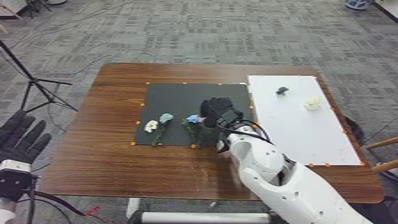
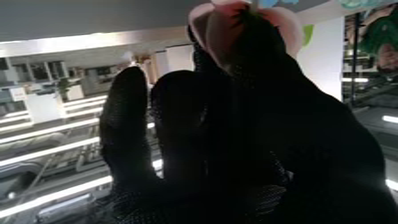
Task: Arrange flowers
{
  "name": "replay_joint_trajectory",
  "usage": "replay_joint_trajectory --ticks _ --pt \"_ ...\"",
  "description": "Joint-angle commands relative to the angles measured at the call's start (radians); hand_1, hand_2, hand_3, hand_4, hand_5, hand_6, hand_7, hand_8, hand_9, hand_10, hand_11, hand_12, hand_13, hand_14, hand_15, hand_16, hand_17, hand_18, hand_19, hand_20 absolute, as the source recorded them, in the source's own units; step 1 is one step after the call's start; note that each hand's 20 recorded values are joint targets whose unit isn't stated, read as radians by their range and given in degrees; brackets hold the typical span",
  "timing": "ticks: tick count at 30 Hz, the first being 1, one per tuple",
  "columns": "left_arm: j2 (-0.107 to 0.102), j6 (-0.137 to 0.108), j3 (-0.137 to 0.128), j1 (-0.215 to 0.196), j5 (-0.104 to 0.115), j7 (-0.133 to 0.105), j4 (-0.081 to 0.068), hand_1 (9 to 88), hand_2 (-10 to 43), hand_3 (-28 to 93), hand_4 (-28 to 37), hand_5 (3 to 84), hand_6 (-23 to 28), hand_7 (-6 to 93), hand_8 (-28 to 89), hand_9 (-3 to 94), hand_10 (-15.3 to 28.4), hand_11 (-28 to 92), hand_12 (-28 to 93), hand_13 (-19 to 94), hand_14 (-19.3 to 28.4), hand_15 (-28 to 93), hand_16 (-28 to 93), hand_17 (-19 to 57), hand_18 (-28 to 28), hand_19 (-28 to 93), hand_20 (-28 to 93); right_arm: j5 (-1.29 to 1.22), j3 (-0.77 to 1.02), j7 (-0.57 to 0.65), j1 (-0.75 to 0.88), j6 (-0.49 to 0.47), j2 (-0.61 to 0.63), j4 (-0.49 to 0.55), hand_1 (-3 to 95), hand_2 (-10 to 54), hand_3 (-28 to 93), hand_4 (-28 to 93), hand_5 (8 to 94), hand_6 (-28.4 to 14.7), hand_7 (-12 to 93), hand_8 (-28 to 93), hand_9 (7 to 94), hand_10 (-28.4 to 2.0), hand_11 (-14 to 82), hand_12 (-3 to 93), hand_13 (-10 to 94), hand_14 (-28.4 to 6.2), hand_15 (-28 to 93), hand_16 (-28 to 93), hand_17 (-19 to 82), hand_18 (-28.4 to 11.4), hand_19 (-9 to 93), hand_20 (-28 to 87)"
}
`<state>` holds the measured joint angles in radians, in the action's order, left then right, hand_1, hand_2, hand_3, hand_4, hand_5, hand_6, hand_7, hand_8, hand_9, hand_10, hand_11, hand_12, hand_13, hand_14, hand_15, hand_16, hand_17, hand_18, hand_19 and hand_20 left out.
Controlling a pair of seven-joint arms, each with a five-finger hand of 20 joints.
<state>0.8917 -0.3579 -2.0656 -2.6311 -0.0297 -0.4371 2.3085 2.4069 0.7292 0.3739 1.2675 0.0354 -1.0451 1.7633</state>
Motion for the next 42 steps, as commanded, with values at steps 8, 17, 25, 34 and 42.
replay_joint_trajectory --ticks 8,17,25,34,42 --pt "0.002 0.004 0.002 -0.011 0.013 -0.013 0.003 23.9 18.9 70 -28.3 34.5 7.1 10.5 -8 29.2 11.2 14 11 21 12.2 23 -3 -3.8 10.1 17 12 0.028 0.026 -0.002 0.014 -0.088 -0.006 0.035 55.3 -9.5 74 -28 63.5 -1.9 16 -12 71.1 -10.5 15.0 27.7 65 -8.7 67 43 29 -23.6 76 39" --pt "0.005 0.002 -0.001 -0.020 0.015 -0.021 0.008 23.9 18.7 70 -28.3 34.6 7.2 10.7 -8 29.2 11.4 14 11 21 12.2 23 -2 -3.8 10.1 17 12 0.019 0.046 0.003 0.026 -0.107 0.002 0.054 52.2 -9.5 76 -28 62.4 -2.3 16 -13 64.2 -13.6 17.6 17.7 64 -9.6 70 39 28 -23.3 73 37" --pt "0.005 -0.001 0.002 -0.012 0.014 -0.019 0.005 23.9 18.7 70 -28.3 34.7 7.3 10.7 -8 29.1 11.5 14 11 21 12.2 23 -2 -3.8 10.1 17 12 -0.002 0.134 0.014 0.064 -0.048 0.010 0.124 47.6 -9.5 79 -28 58.4 -3.6 15 -12 55.6 -16.2 14.5 15.6 62 -11.1 72 33 27 -22.9 72 33" --pt "-0.001 -0.002 -0.001 -0.013 0.016 -0.023 0.009 23.8 18.6 70 -28.3 34.7 7.3 10.6 -8 29.1 11.5 14 11 21 12.2 23 -2 -3.8 10.1 17 12 -0.076 0.289 0.102 0.080 0.148 0.150 0.074 44.4 -9.5 79 -28 53.3 -5.1 13 -11 51.0 -17.6 12.8 15.1 60 -12.3 74 29 26 -23.3 72 33" --pt "0.005 -0.004 -0.021 -0.033 0.019 -0.029 0.012 23.8 18.6 70 -28.3 34.6 7.3 10.7 -8 28.8 11.4 14 12 21 12.2 22 -2 -3.8 10.1 17 12 0.027 0.457 0.230 0.195 0.067 0.239 0.028 49.6 -9.5 78 -28 52.9 -4.7 14 -12 50.2 -16.5 13.1 14.7 60 -11.1 73 33 26 -23.1 73 33"
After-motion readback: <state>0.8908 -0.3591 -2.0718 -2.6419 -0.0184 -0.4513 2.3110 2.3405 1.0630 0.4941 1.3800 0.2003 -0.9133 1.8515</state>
